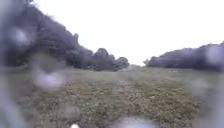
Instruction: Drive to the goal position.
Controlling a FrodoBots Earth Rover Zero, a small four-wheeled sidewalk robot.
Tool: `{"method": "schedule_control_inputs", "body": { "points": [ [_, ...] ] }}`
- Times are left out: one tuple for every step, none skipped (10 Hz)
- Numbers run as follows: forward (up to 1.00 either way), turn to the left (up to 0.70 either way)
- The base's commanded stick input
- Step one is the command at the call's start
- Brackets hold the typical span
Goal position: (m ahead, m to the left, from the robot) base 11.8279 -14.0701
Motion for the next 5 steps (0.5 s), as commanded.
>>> {"method": "schedule_control_inputs", "body": {
  "points": [
    [0.85, 0.00],
    [0.85, 0.00],
    [0.85, 0.00],
    [0.85, 0.00],
    [0.85, 0.00]
  ]
}}
